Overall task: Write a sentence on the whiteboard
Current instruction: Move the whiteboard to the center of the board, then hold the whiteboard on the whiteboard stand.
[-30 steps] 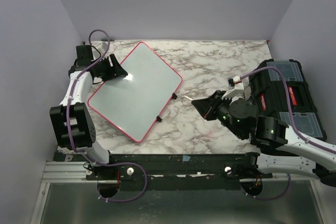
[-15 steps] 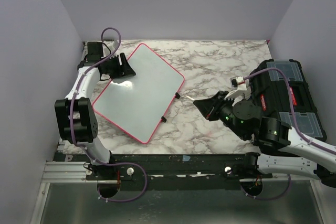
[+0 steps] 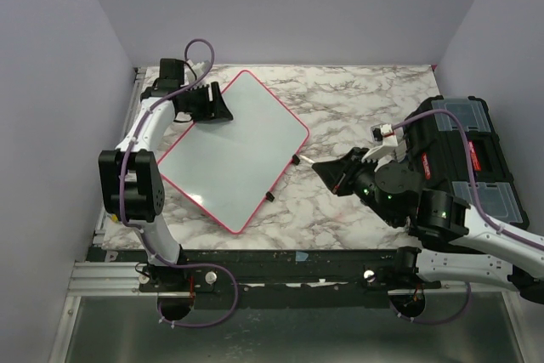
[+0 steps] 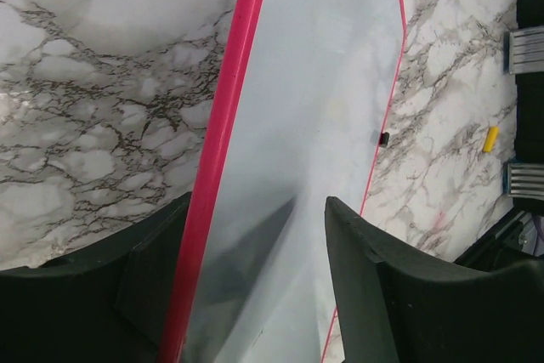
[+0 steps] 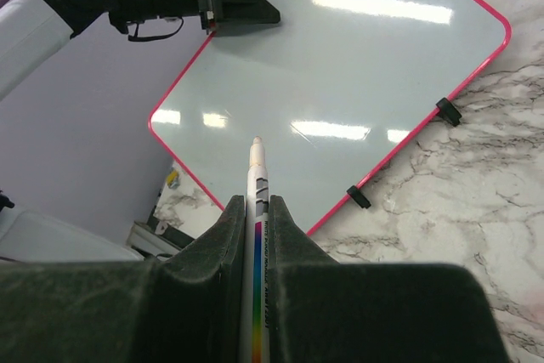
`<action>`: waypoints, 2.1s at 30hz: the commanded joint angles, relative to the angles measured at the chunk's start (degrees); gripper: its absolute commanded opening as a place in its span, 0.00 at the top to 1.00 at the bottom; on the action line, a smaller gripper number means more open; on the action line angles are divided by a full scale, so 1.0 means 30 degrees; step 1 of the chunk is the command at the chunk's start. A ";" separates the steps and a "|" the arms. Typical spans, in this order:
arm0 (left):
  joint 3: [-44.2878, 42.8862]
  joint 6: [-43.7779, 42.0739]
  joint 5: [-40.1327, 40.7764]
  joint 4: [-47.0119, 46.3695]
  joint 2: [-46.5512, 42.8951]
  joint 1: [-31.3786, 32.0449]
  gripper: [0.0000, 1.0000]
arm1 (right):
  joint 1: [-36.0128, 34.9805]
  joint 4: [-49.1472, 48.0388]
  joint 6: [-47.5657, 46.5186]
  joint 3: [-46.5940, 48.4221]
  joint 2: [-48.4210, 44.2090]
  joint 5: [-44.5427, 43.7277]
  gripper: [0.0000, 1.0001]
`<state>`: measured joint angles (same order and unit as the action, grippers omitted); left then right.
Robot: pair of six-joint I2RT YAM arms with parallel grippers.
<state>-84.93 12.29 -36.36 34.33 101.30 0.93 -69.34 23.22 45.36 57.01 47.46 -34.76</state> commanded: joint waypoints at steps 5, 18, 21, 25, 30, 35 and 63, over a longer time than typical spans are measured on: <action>-0.2140 -0.0371 -0.0064 0.1326 0.1199 0.1637 0.40 | -0.0103 0.0110 -0.0472 -0.0056 -0.0119 -0.0621 0.99; -0.5232 -0.2117 -0.0116 0.3353 0.2523 0.3499 0.32 | -0.0107 0.0748 -0.0348 -0.0048 -0.0657 -0.0947 0.99; -0.5029 -0.2353 0.1161 0.3294 0.1875 0.3499 0.23 | -0.0117 0.0814 -0.0266 -0.0132 -0.0704 -0.1010 0.99; -0.4545 -0.2352 0.1986 0.2933 0.0910 0.3226 0.03 | -0.0092 0.0817 -0.0180 -0.0115 -0.0537 -0.1017 0.99; -0.3756 -0.1950 0.2461 0.2357 -0.0533 0.2156 0.02 | -0.0118 0.0727 -0.0123 -0.0152 -0.0395 -0.0951 0.99; -0.2462 -0.1447 0.1228 0.1757 -0.1727 0.0008 0.02 | -0.0094 0.0638 -0.0346 -0.0285 -0.0344 -0.1167 0.99; -0.0698 -0.1665 -0.8742 0.1549 0.1354 -0.3007 0.51 | -0.0093 0.0579 -0.0703 -0.0020 -0.0088 -0.0486 0.99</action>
<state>-86.67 7.81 -58.11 39.11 103.90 -7.77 -69.34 24.08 43.29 57.01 47.51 -36.42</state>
